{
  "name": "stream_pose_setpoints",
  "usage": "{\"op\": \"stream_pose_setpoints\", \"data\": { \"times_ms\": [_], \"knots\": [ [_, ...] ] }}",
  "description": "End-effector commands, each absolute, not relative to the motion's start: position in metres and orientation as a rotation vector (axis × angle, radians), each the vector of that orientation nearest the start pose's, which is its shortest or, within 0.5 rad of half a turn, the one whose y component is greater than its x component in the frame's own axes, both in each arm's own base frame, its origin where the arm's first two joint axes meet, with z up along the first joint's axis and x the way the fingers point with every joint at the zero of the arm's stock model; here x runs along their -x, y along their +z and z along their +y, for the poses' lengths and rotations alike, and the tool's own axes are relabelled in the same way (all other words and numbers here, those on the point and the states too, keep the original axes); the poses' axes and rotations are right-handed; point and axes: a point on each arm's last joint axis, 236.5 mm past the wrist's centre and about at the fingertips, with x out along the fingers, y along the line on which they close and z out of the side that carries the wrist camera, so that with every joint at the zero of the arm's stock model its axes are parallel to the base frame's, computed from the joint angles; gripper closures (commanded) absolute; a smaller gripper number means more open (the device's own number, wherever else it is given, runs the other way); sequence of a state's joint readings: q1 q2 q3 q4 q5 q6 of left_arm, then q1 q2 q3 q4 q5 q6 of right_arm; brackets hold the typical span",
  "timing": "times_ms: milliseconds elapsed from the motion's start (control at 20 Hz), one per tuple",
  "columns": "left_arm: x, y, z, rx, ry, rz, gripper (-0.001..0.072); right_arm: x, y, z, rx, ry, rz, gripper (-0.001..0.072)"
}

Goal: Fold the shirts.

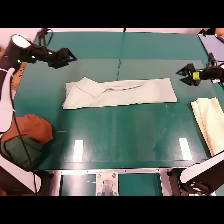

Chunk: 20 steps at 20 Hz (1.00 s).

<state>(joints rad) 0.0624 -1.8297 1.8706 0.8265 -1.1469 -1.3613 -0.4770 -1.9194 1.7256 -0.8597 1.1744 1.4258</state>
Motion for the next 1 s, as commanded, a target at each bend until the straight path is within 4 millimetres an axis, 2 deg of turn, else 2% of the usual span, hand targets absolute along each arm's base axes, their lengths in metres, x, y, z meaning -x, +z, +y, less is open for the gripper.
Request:
{"op": "stream_pose_setpoints", "data": {
  "times_ms": [0, 50, 100, 250, 300, 400, 450, 500, 600, 650, 750, 950],
  "knots": [
    [-0.546, 0.072, -0.107, 0.483, -0.512, 1.054, 0.0533, -0.494, -0.070, -0.116, -0.793, 0.130, 1.257, 0.0185],
    [-0.544, 0.071, -0.113, 0.473, -0.526, 1.063, 0.0643, -0.491, -0.080, -0.114, -0.789, 0.149, 1.278, 0.0185],
    [-0.542, 0.071, -0.118, 0.468, -0.535, 1.067, 0.0679, -0.489, -0.090, -0.110, -0.789, 0.166, 1.298, 0.0185],
    [-0.536, 0.068, -0.142, 0.446, -0.573, 1.087, 0.0679, -0.484, -0.114, -0.091, -0.804, 0.227, 1.357, 0.0187],
    [-0.533, 0.065, -0.152, 0.437, -0.588, 1.096, 0.0679, -0.484, -0.117, -0.080, -0.809, 0.270, 1.365, 0.0240],
    [-0.528, 0.062, -0.179, 0.413, -0.624, 1.101, 0.0679, -0.489, -0.118, -0.065, -0.793, 0.318, 1.358, 0.0396],
    [-0.527, 0.059, -0.195, 0.394, -0.645, 1.091, 0.0679, -0.495, -0.117, -0.061, -0.782, 0.319, 1.345, 0.0560],
    [-0.526, 0.055, -0.209, 0.385, -0.660, 1.089, 0.0679, -0.501, -0.113, -0.058, -0.775, 0.324, 1.327, 0.0672],
    [-0.524, 0.042, -0.242, 0.368, -0.689, 1.091, 0.0679, -0.510, -0.096, -0.055, -0.758, 0.353, 1.300, 0.0692],
    [-0.522, 0.032, -0.260, 0.360, -0.702, 1.094, 0.0680, -0.511, -0.080, -0.055, -0.738, 0.373, 1.290, 0.0693],
    [-0.520, 0.012, -0.297, 0.348, -0.725, 1.089, 0.0679, -0.513, -0.037, -0.055, -0.680, 0.407, 1.246, 0.0693],
    [-0.502, -0.032, -0.380, 0.346, -0.776, 1.079, 0.0680, -0.508, 0.070, -0.049, -0.533, 0.457, 1.107, 0.0693]
  ]
}}
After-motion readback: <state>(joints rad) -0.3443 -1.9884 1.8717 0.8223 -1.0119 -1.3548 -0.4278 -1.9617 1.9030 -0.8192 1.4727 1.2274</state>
